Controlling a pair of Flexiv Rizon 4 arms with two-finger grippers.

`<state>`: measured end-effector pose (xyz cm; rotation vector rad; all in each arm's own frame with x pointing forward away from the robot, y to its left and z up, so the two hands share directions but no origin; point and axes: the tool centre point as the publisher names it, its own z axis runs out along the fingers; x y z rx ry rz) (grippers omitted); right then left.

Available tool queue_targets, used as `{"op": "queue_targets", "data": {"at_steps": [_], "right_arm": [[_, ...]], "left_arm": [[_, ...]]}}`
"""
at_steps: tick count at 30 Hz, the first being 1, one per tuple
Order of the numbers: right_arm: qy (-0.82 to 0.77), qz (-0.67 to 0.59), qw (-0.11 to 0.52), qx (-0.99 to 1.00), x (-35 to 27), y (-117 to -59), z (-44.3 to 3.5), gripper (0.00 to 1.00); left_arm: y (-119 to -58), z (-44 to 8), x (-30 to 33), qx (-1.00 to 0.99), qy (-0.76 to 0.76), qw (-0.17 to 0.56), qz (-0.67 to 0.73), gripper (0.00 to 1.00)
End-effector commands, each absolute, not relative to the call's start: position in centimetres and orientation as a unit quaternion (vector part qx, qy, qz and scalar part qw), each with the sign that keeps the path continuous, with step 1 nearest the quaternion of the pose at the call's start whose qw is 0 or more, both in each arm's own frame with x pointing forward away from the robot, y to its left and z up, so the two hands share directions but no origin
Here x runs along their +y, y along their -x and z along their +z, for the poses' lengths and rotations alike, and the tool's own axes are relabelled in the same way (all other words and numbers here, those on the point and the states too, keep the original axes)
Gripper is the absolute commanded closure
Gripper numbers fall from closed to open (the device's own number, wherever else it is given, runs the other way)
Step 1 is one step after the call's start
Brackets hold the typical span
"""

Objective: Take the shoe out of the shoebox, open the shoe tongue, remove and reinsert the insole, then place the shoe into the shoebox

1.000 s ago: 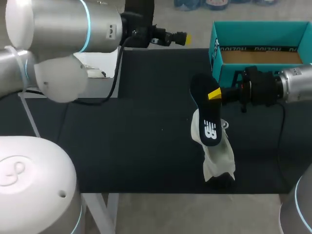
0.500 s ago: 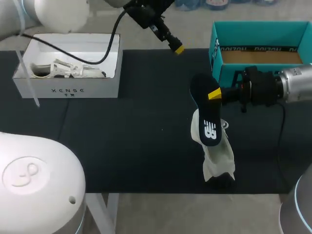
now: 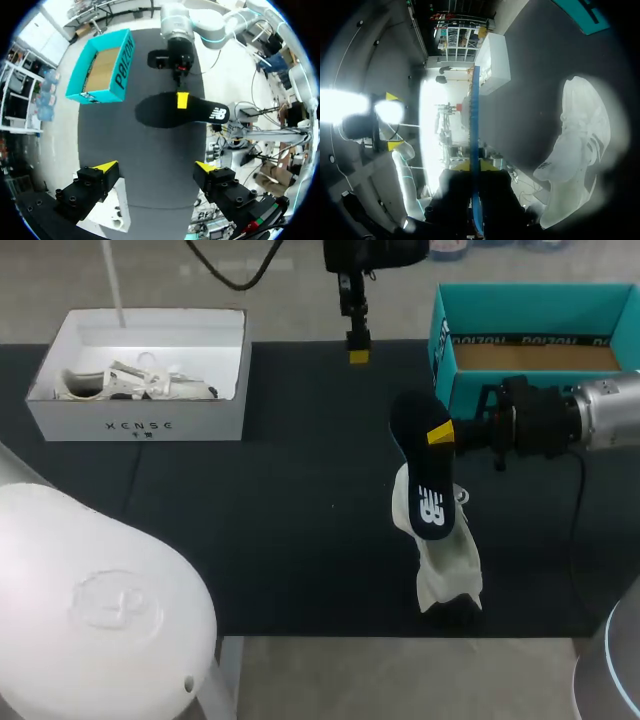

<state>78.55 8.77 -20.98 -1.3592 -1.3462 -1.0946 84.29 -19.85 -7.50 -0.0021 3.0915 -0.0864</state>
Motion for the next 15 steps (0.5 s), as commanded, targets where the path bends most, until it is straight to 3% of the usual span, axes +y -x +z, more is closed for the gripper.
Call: {"op": "queue_targets", "data": {"at_steps": [1, 15], "right_arm": [[0.551, -0.443, 0.451, -0.545, 8.8, -78.5, -21.0, 1.0], [0.551, -0.443, 0.451, -0.545, 8.8, -78.5, -21.0, 1.0]], "left_arm": [[-84.7, -7.6, -20.2, 0.914, -0.02, 0.031, 0.403, 0.0], [-83.9, -8.2, -18.9, 0.947, 0.009, 0.013, 0.32, 0.0]]}}
